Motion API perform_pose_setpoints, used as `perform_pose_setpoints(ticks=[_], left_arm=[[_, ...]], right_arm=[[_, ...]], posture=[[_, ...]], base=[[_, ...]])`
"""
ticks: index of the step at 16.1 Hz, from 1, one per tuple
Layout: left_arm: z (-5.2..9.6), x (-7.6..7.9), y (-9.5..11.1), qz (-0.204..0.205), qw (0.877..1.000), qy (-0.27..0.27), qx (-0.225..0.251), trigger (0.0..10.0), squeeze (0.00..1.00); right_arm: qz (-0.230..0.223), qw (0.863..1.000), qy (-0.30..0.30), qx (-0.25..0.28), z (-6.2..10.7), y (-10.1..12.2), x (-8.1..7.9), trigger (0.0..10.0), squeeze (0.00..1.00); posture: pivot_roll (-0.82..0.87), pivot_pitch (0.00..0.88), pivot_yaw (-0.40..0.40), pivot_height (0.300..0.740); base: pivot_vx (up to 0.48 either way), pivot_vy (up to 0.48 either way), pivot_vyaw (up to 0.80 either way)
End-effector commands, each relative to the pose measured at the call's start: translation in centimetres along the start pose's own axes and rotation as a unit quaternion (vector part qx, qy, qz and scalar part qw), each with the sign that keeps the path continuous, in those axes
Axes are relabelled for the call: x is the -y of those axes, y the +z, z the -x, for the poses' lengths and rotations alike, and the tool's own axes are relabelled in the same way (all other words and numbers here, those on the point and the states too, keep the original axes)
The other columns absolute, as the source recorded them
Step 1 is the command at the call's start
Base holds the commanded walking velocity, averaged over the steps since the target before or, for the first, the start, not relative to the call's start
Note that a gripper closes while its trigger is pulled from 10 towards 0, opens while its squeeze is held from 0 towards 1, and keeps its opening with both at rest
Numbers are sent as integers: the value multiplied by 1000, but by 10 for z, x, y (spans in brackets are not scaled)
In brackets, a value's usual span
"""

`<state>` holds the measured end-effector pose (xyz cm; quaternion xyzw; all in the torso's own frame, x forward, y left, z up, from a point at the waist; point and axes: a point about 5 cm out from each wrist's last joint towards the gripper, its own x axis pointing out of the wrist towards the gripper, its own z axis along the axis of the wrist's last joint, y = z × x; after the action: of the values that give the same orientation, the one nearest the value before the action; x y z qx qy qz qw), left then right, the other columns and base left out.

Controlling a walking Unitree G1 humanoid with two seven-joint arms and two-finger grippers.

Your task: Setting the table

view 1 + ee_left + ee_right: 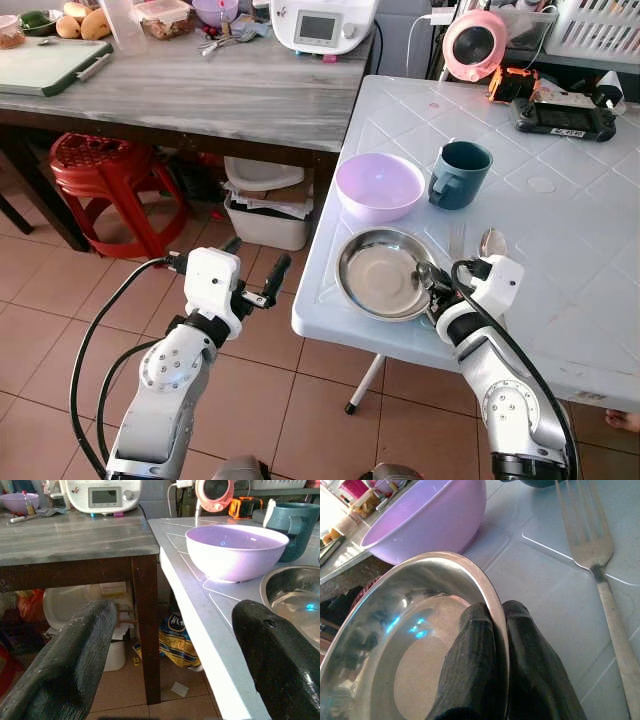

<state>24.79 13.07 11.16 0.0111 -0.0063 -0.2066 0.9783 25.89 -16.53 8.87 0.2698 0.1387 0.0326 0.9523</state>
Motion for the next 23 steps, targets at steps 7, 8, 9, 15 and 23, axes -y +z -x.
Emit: perform_pose_setpoints(ticks=[7,8,9,15,23], left_arm=[[-1,-4,1,-4,999,34,4,10000,0],[-2,-4,-2,10,999,36,-2,10000,0],[-3,-3,-4,16,999,37,-7,10000,0],[-12,-5,-3,20,999,38,-2,10000,0],[-22,-1,-2,27,999,34,7,10000,0]], right_arm=[[59,997,-23,-53,2,-20,5,3137,0],[89,994,-38,-45,2,-16,6,10000,0],[123,990,-50,-51,2,-17,9,10000,0],[234,971,-17,46,-4,2,-8,10000,0],[243,964,-69,79,-5,8,5,10000,0]], posture=[[33,14,16,740],[30,6,13,740],[27,0,11,740],[18,0,15,740],[3,0,16,740]], base=[[0,0,0],[0,0,0],[0,0,0],[0,238,0],[0,479,0]])
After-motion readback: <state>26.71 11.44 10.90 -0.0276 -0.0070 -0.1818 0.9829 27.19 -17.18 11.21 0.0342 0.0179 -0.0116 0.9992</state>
